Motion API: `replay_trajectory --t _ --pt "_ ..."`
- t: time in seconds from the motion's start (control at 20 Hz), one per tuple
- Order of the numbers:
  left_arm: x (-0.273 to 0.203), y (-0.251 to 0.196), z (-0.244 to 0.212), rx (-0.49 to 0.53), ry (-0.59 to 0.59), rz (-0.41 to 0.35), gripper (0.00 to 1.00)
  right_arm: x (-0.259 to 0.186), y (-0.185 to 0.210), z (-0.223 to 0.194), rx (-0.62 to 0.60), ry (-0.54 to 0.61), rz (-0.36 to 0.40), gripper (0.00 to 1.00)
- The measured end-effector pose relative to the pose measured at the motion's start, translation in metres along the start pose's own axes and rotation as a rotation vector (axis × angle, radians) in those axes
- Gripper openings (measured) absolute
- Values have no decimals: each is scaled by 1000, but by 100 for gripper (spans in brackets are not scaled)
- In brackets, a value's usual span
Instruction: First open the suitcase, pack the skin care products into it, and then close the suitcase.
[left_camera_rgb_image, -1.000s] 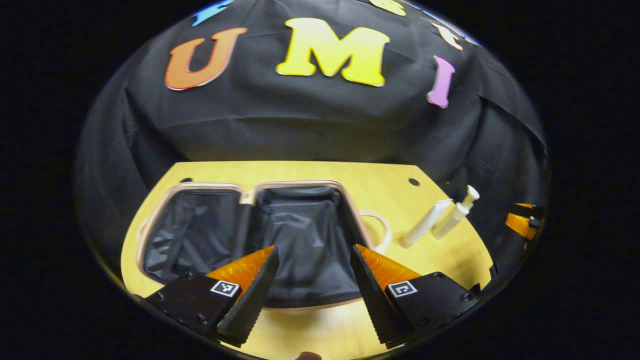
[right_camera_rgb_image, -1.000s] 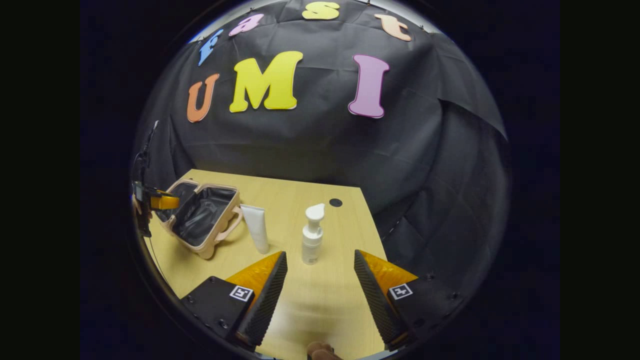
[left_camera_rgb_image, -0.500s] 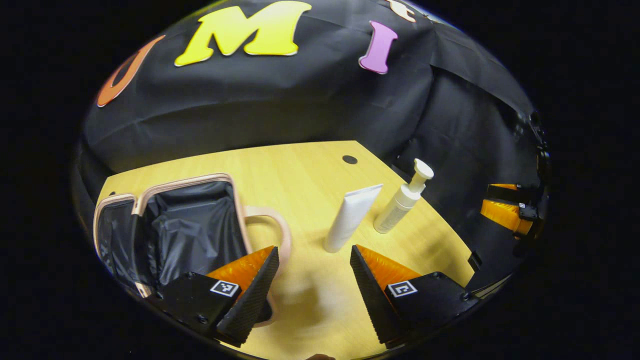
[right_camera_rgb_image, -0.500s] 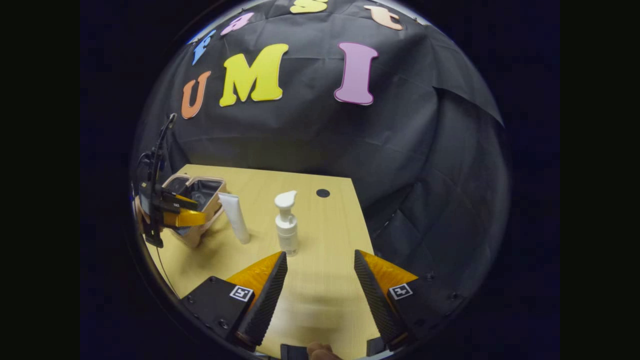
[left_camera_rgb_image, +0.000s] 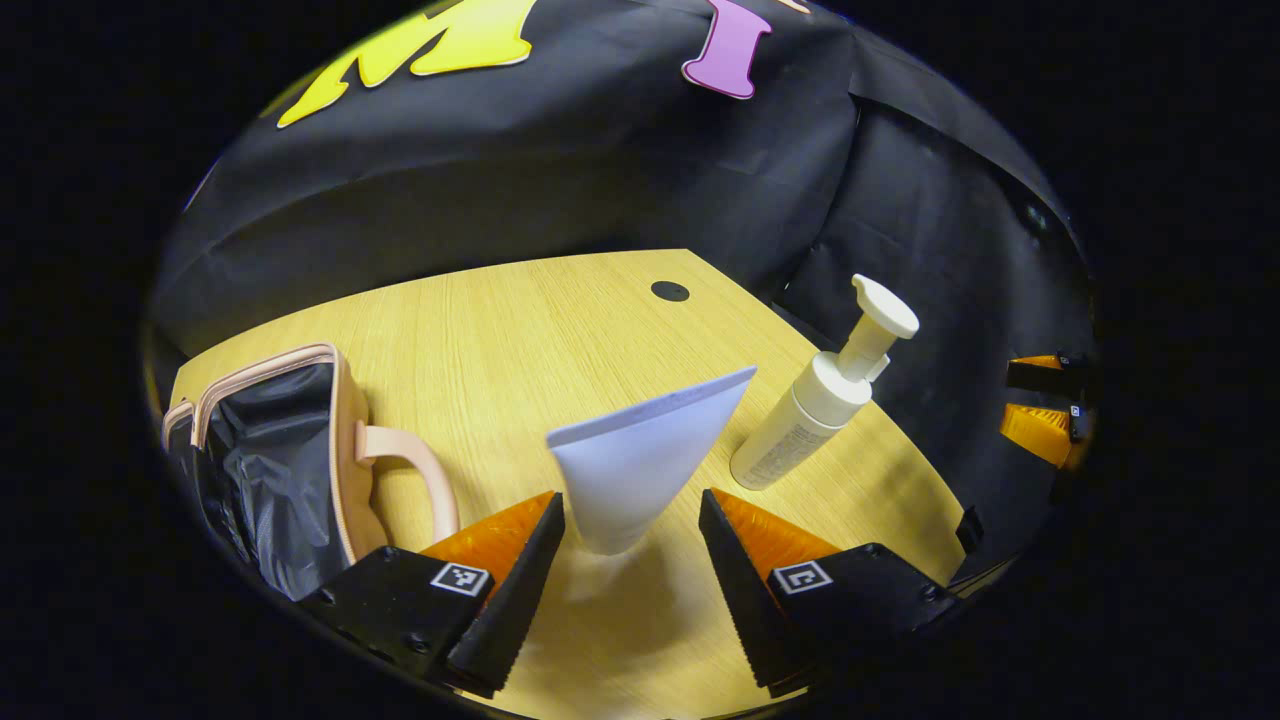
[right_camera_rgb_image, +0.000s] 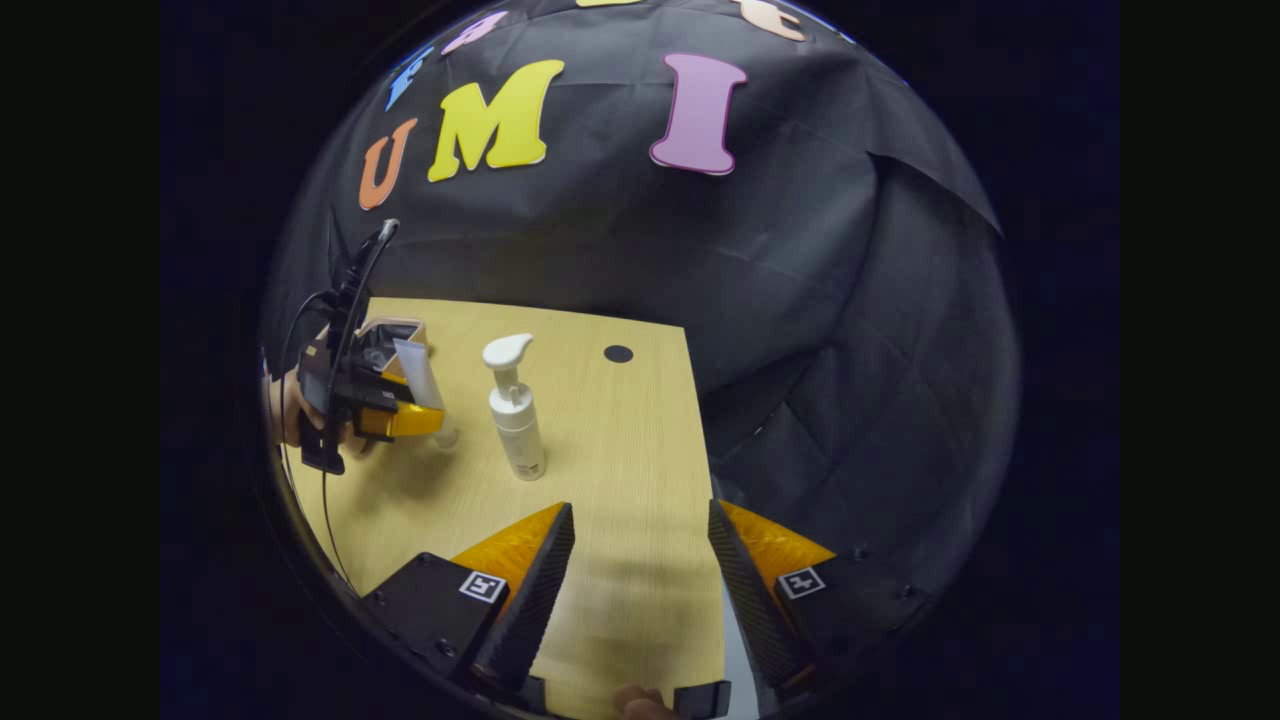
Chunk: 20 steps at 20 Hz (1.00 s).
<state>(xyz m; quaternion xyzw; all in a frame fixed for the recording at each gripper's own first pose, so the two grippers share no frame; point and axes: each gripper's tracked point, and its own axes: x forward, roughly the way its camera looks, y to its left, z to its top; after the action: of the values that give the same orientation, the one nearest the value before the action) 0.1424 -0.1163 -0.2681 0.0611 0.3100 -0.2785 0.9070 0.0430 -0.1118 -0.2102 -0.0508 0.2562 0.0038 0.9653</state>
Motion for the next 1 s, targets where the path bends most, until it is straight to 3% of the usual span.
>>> replay_trajectory --t 0.25,0.45,0.5,0.55,0.6,0.65,0.8,0.85,1.0 --pt "11 -1 4 -37 -17 4 64 13 14 1 -17 -4 87 79" --pt "3 -10 -1 -92 -9 -26 58 22 38 8 -22 -10 156 79" --pt "-1 -17 -5 -110 -1 -46 65 26 47 13 -3 -15 174 80" --pt "-6 -25 -10 -120 5 -60 55 31 55 17 19 -18 197 80" --pt "-14 -29 -12 -119 6 -64 62 37 65 22 29 -23 207 80" --pt "-23 -34 -15 -116 9 -70 55 44 72 28 28 -32 208 80" --pt "-52 -52 -30 -65 26 -90 53 67 99 40 41 -32 228 80" --pt "-62 -56 -33 -53 27 -82 53 76 109 38 54 -17 236 80" --pt "-95 -41 -50 -5 63 34 51 107 123 31 67 20 198 80"
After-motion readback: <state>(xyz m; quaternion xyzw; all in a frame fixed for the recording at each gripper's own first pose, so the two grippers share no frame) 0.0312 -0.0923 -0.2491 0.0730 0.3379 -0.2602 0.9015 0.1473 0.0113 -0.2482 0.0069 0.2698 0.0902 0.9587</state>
